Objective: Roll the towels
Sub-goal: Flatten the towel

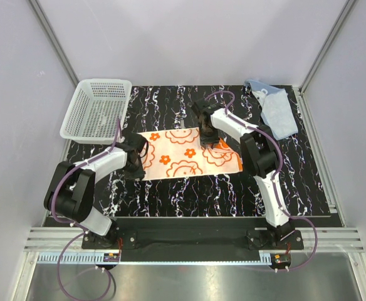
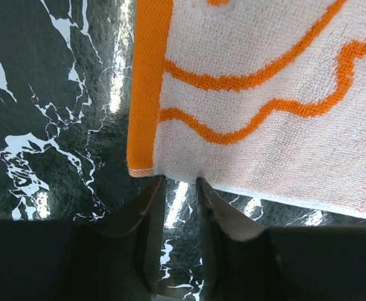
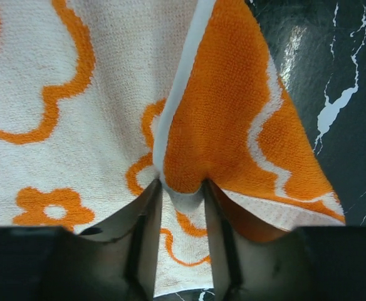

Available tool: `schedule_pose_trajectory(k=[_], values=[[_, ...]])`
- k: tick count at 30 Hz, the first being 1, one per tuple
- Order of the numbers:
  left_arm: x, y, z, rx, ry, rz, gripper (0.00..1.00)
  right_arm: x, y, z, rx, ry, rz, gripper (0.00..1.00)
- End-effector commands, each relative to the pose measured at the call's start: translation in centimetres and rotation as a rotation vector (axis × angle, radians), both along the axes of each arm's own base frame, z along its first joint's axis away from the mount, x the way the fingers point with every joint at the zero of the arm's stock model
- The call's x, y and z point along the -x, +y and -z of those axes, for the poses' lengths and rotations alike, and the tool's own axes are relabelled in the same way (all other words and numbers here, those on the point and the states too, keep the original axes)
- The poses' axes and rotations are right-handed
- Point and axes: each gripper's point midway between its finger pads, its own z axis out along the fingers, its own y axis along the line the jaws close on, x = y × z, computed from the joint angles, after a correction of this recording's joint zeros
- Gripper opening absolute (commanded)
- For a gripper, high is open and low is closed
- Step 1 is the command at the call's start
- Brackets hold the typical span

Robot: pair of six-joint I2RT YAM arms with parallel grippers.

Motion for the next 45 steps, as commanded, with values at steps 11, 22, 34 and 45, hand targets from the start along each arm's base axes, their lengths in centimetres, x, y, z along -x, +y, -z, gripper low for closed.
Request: schedule_pose_trajectory(k=[11,22,34,45], values=[[-0.4,0.9,1.9,-0.046,-0.016,-0.032,0.00,-0.8,-1.2,-2.1,0.051,-0.054,-0.006,0.56],[-0.2,1.2,1.8,-0.057,-0.023,-0.034,0.00,-2.6,-1.1,-2.0,0.072,-0.081,-0.006,0.39],[-0.2,1.3,1.8,-0.060,-0.027,-0.037,0.00,-4.6,-5.6,-3.0,0.122,-0.118,0.073,0.03],[-0.4,1.3,1.6,-0.070,-0.030,-0.036,0.00,-6.5,-15.2,-3.9,0.205,-0.133,0.231,0.13]])
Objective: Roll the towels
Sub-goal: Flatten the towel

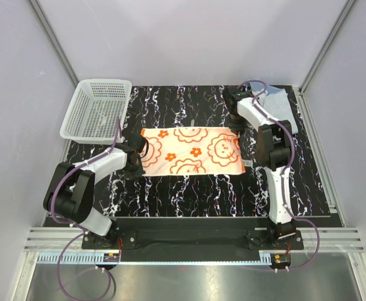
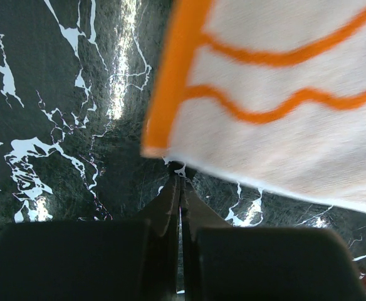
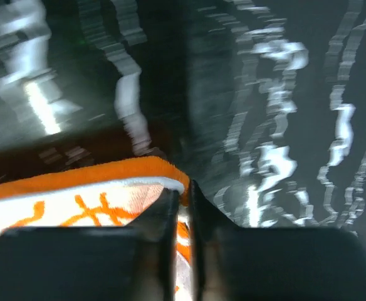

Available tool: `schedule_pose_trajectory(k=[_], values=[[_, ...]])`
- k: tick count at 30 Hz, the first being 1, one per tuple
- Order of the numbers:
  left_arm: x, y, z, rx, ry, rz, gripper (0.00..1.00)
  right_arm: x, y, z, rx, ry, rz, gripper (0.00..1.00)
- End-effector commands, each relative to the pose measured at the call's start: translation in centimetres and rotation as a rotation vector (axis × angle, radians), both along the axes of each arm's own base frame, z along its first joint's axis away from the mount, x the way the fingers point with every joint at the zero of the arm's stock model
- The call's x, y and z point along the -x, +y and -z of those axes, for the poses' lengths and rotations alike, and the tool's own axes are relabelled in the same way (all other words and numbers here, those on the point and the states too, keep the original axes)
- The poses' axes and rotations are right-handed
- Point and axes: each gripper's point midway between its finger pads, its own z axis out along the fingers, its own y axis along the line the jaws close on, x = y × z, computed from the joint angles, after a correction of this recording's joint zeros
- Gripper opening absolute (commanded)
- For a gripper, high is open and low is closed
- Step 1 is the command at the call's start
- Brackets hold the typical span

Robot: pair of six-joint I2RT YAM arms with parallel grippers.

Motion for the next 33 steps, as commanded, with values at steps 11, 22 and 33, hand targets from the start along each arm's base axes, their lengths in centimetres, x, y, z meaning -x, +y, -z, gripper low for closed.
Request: schedule_pose_trajectory(k=[11,22,33], values=[[-0.9,0.1,-0.3,-0.046,-0.046,0.002,0.13,-1.1,-5.7,-6.3,0.122,-0.144,0.085,0.89],[-1.6,0.1,-3.0,-0.024,-0.162,-0.025,0.40,6.1,-2.6,-9.4,-0.212,-0.213,0.108,0.90],[-3.6,-0.6,-5.0,0.048,-0.302,-0.061,0.45,14.3,2.4,-7.8,-0.655,-0.205,0.113,0.86]])
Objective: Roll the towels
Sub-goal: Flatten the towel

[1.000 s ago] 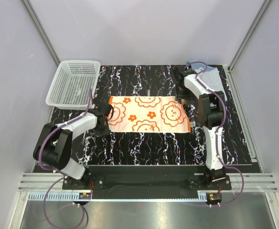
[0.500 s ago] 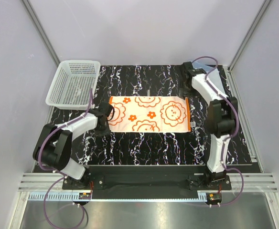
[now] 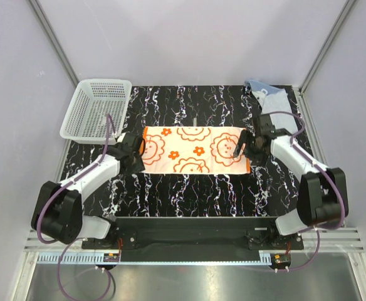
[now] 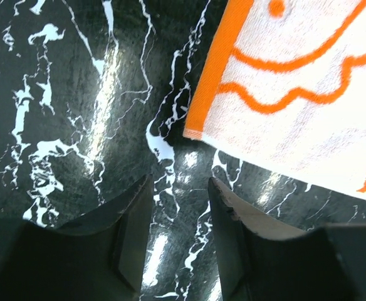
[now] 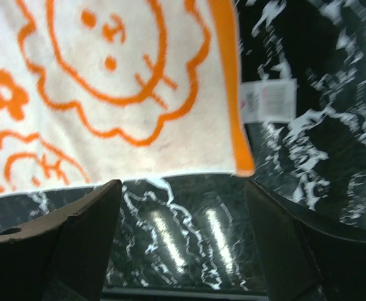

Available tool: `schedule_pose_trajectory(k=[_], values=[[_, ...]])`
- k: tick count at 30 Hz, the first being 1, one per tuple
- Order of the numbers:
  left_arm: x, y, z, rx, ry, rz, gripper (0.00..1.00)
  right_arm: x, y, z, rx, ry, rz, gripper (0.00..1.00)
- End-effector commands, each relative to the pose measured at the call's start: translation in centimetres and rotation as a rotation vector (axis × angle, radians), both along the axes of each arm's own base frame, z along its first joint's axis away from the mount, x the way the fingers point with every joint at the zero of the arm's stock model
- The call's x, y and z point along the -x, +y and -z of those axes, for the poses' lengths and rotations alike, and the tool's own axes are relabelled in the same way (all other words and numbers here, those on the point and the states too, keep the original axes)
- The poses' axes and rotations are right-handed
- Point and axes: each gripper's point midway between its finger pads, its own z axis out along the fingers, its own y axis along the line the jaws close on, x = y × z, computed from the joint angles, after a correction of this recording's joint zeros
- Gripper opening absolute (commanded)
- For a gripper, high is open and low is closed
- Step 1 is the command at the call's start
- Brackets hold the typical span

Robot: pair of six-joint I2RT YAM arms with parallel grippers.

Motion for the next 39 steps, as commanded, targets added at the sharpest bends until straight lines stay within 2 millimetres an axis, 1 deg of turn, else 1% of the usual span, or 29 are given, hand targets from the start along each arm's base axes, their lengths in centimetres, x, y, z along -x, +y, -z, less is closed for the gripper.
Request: schedule_pose_trajectory(k=[1,2,3,4,6,10,14,19,21,23,24,25,27,28,35,39], values=[[-2.1,-0.5,-0.2,0.020,-0.065,-0.022,0.45,-0.6,3.8,-3.6,-0.245,-0.145,-0.017,0.85],[-2.3,-0.4,0.0,0.018,-0.060,-0.023,0.45,-0.1,3.8,-3.2,-0.255,-0.137,-0.007,0.85],[-2.7,-0.5,0.0,0.025,-0.059,-0.028,0.45,0.0,3.8,-3.4,-0.258,-0.145,-0.006,0.85],[-2.9,-0.5,0.5,0.022,-0.050,-0.029,0.45,0.1,3.7,-3.2,-0.253,-0.145,-0.005,0.84],[-3.1,-0.4,0.9,0.022,-0.041,-0.033,0.45,0.6,3.3,-2.6,-0.229,-0.126,-0.010,0.84],[-3.4,-0.1,2.1,0.010,-0.012,-0.043,0.44,0.9,2.3,-1.9,-0.175,-0.108,0.004,0.83],[-3.8,-0.3,2.7,0.026,-0.009,-0.041,0.43,1.1,2.3,-1.6,-0.172,-0.105,-0.001,0.83],[-4.6,-0.5,2.9,0.039,-0.012,-0.038,0.43,1.1,2.1,-1.3,-0.158,-0.088,-0.005,0.82],[-4.6,-0.7,3.0,0.048,-0.010,-0.028,0.42,1.0,2.2,-1.5,-0.160,-0.093,-0.004,0.82],[-5.0,-1.0,2.6,0.063,-0.033,-0.013,0.41,1.1,2.1,-1.6,-0.160,-0.094,-0.005,0.82],[-4.6,-1.1,2.9,0.072,-0.037,0.000,0.41,1.1,2.1,-1.7,-0.159,-0.097,-0.003,0.82],[-5.0,-1.4,2.1,0.094,-0.078,0.009,0.41,1.1,2.1,-1.8,-0.157,-0.100,-0.003,0.82],[-4.7,-1.3,1.8,0.098,-0.103,0.003,0.43,1.1,2.0,-1.9,-0.153,-0.101,-0.004,0.82],[-4.9,-1.3,1.6,0.103,-0.113,0.002,0.43,1.1,2.0,-1.7,-0.150,-0.094,-0.008,0.82],[-5.0,-1.0,2.2,0.102,-0.090,-0.020,0.43,1.2,2.2,-1.3,-0.160,-0.079,-0.010,0.82],[-5.0,-0.5,3.2,0.098,-0.038,-0.046,0.43,1.4,2.1,-1.2,-0.157,-0.075,-0.010,0.82]])
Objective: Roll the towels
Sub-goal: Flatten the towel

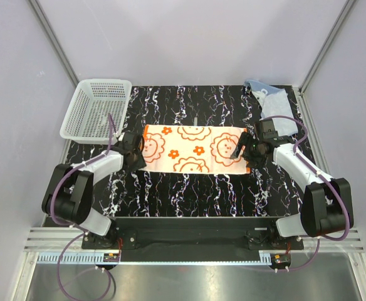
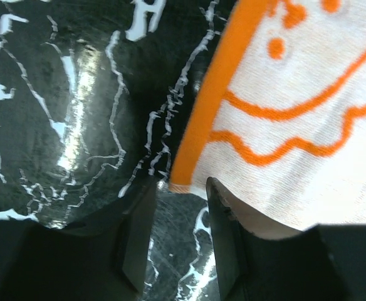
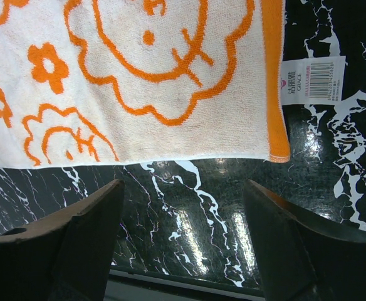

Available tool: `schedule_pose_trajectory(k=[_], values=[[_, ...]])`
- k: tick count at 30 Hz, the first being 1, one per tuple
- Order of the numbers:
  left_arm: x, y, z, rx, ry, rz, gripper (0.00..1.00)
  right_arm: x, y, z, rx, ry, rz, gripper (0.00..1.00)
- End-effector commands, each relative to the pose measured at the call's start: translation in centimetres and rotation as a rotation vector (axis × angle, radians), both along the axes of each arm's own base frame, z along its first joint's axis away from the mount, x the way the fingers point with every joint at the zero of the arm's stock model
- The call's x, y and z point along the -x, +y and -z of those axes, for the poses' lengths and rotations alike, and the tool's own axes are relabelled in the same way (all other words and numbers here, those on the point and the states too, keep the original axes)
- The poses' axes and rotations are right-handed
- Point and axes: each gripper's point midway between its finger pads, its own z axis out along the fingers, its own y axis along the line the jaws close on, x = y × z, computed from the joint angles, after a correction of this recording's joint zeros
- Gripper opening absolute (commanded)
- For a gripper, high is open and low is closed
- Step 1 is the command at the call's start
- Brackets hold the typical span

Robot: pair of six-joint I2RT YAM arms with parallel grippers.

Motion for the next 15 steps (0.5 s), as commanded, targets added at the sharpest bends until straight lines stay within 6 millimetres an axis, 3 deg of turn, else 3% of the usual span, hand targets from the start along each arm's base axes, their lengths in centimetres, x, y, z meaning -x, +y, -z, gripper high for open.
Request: schedule_pose_trajectory(k=[1,6,11,15], values=[[-1.3,0.0,-0.1,0.019,0.000,-0.028,0.43,-0.3,-0.1,-0.5,0.007,-0.019,-0.008,0.82],[-1.5,-0.2,0.9,0.034,0.048,-0.016,0.35,-0.3,-0.4,-0.3,0.024,-0.019,0.000,0.82],[-1.3,-0.3,1.2,0.041,0.055,-0.009,0.15,-0.2,-1.2,-0.5,0.061,-0.028,0.019,0.82],[-1.2,-0.4,1.1,0.051,0.049,-0.006,0.13,0.1,-2.2,0.5,0.107,0.012,0.048,0.82]])
